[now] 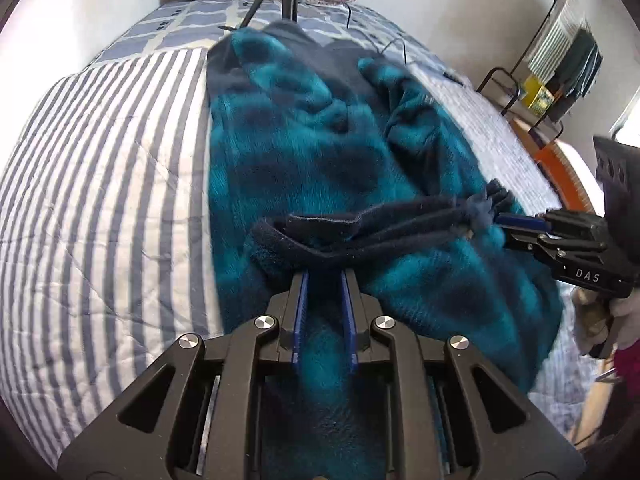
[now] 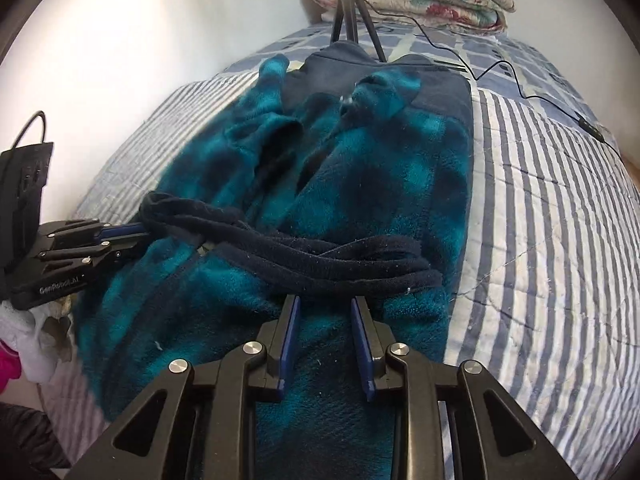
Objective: Fold large clothes
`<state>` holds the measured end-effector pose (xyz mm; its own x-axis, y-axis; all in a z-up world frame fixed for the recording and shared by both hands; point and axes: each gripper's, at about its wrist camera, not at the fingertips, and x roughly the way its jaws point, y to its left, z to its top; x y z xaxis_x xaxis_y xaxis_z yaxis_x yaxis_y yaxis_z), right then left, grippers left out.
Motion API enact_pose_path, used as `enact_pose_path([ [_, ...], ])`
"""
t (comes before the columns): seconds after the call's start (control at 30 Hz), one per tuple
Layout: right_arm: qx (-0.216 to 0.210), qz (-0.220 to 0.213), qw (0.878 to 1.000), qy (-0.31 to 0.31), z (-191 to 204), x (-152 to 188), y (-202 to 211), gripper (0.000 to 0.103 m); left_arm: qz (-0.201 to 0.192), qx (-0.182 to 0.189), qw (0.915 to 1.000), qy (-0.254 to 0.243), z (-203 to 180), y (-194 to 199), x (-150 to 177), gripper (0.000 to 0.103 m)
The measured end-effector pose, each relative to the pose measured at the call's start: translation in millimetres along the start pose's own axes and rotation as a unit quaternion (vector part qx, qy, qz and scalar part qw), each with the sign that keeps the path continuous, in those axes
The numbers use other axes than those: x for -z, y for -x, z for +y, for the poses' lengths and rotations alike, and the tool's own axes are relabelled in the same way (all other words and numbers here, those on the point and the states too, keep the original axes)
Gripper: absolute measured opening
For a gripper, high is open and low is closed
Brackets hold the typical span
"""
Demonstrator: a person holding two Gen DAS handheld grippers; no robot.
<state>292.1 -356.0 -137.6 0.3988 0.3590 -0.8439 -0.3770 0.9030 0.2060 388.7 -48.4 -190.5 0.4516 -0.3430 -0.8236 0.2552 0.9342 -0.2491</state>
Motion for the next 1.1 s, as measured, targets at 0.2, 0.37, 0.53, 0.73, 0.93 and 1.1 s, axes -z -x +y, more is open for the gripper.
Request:
enact_pose_path([
  [0.2,-0.032,-0.062,0.997,-0.024,-16,-26,57,0.028,-0.055,-0.016,0.9983,-0.010,16,46,-47,0.021],
  [0.37,-0.009,-0.091,0.995,-0.033,-44,-63,77,0.028,-0.080,-0.029,0.9964,0.004,43,49,-102,0.021],
  [0.53,-0.006,-0.107,0.992,-0.067,-85,-100,57,0.028,-0.085,-0.027,0.9960,0.004,63,10,-153,0.021],
  [0.73,-0.006,-0.092,0.992,-0.085,-120,-130,-17,0.029,-0.070,-0.025,0.9970,0.025,86,-69,-196,0.021],
  [0.93,-0.016,-0.067,0.996,-0.061,-120,-150,-65,0.029,-0.028,-0.017,0.9994,0.001,75,-139,-215,0.021],
  [1.1,-0.028,-0.045,0.998,-0.032,-116,-164,-99,0.030,-0.017,-0.039,0.9981,-0.045,58,-173,-210,0.021],
])
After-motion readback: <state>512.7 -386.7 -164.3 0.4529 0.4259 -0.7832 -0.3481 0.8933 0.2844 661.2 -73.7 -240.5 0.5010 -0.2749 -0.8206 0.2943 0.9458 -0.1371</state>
